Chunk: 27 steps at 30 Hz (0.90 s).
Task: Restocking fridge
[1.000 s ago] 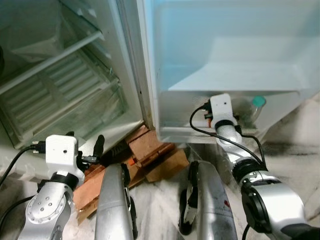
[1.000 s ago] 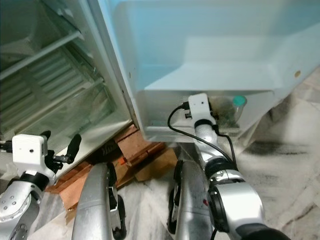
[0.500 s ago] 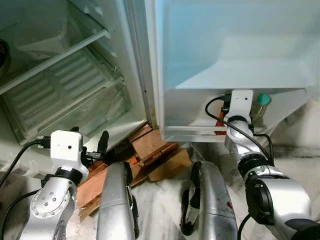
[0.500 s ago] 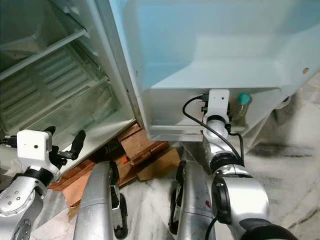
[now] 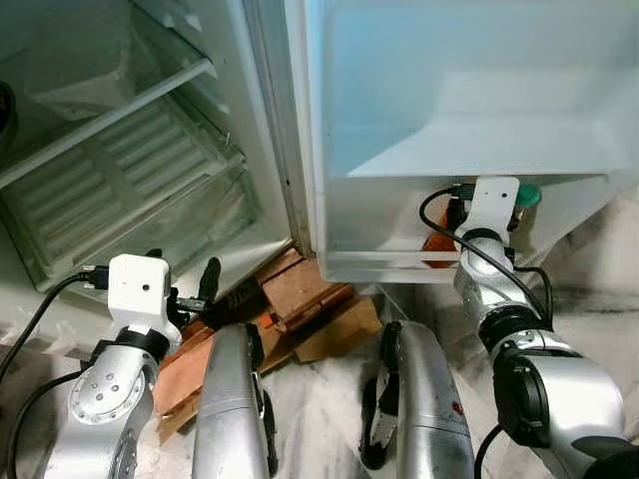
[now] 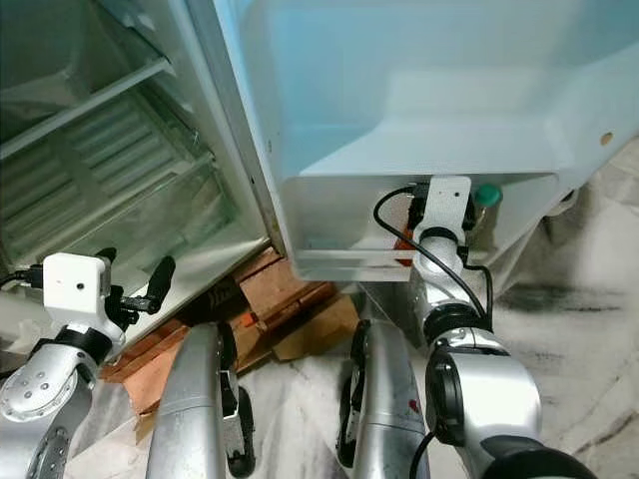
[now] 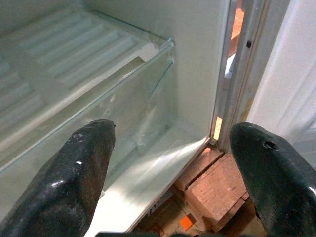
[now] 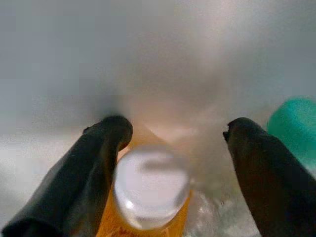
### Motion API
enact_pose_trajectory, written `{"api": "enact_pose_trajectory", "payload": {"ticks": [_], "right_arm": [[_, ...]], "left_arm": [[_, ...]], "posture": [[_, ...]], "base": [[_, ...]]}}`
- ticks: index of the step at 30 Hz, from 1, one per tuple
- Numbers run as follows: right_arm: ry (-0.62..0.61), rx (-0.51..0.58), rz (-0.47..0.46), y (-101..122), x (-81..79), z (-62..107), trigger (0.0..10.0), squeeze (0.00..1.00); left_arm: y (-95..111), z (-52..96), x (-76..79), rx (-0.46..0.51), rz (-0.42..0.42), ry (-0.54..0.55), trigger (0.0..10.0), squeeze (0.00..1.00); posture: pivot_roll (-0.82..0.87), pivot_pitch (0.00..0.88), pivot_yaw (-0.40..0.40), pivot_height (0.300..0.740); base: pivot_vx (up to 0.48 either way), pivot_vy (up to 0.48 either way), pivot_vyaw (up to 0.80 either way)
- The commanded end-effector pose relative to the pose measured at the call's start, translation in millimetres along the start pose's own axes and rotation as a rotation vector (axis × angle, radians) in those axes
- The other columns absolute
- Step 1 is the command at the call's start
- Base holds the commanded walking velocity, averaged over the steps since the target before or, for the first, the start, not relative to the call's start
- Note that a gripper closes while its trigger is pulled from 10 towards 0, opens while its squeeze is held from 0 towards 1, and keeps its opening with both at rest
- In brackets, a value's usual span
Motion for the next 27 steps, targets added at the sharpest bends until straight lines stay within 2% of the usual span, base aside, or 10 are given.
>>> {"api": "enact_pose_trajectory", "payload": {"ticks": [1, 5, 7, 10, 16, 17, 20, 24, 25, 27], "right_arm": [[0.042, 0.041, -0.008, 9, -4.6, -0.7, 10.0, 1.00], [0.083, 0.062, -0.007, 14, -10.4, -0.4, 10.0, 1.00], [0.167, 0.110, 0.023, 22, -22.0, 2.0, 10.0, 1.00], [0.255, 0.129, 0.021, 25, -34.7, 8.5, 10.0, 1.00], [0.276, 0.109, 0.060, 17, -33.8, 15.3, 10.0, 1.00], [0.333, 0.103, 0.037, 12, -36.6, 25.5, 10.0, 1.00], [0.401, 0.109, 0.004, 6, -38.6, 41.4, 10.0, 1.00], [0.423, 0.115, 0.000, 4, -38.2, 48.1, 10.0, 1.00], [0.432, 0.125, -0.002, 3, -36.2, 54.7, 10.0, 1.00], [0.432, 0.125, -0.002, 3, -36.2, 54.7, 10.0, 1.00]], "left_arm": [[-4, -1.0, 0.5, -0.009, -0.002, 0.001, 10.0, 0.00], [-4, -3.5, 0.7, -0.003, 0.004, 0.007, 10.0, 0.00], [-5, -8.9, 2.8, 0.004, 0.014, 0.012, 10.0, 0.00], [-6, -13.3, 5.7, 0.013, 0.025, 0.017, 10.0, 0.00], [-12, -19.0, 8.4, -0.001, 0.038, 0.025, 10.0, 0.00], [-20, -20.1, 8.1, -0.033, 0.049, 0.044, 10.0, 0.00], [-26, -19.7, 9.3, -0.044, 0.058, 0.049, 10.0, 0.00], [-27, -20.5, 10.6, -0.044, 0.062, 0.046, 10.0, 0.00], [-28, -22.2, 12.5, -0.043, 0.066, 0.044, 10.0, 0.00], [-28, -22.2, 12.5, -0.043, 0.066, 0.044, 10.0, 0.00]], "posture": [[0.23, 0.214, 0.035, 0.548], [0.22, 0.203, 0.031, 0.548], [0.19, 0.159, 0.016, 0.548], [0.18, 0.140, 0.010, 0.548], [0.15, 0.091, 0.009, 0.548], [0.14, 0.066, 0.007, 0.548], [0.13, 0.040, 0.004, 0.548], [0.13, 0.035, 0.004, 0.548], [0.12, 0.017, 0.004, 0.548], [0.12, 0.017, 0.004, 0.548]], "base": [[0.000, 0.000, 0.00], [0.000, 0.000, 0.00], [0.000, 0.000, 0.00], [0.000, 0.000, 0.00], [0.000, 0.000, 0.00], [0.000, 0.000, 0.00], [0.000, 0.000, 0.00], [0.000, 0.000, 0.00], [0.000, 0.000, 0.00], [0.000, 0.000, 0.00]]}}
Point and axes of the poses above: a point about 5 cm out from each wrist's last joint towards the gripper, its own z axis pointing back from the gripper into the wrist, its own y axis along the axis of the wrist's last joint, x = y × z, the point moved 2 cm from there along -z, pointing out of the wrist towards the gripper, and after that the axes turned 11 degrees about -z, right-handed, at the moved point
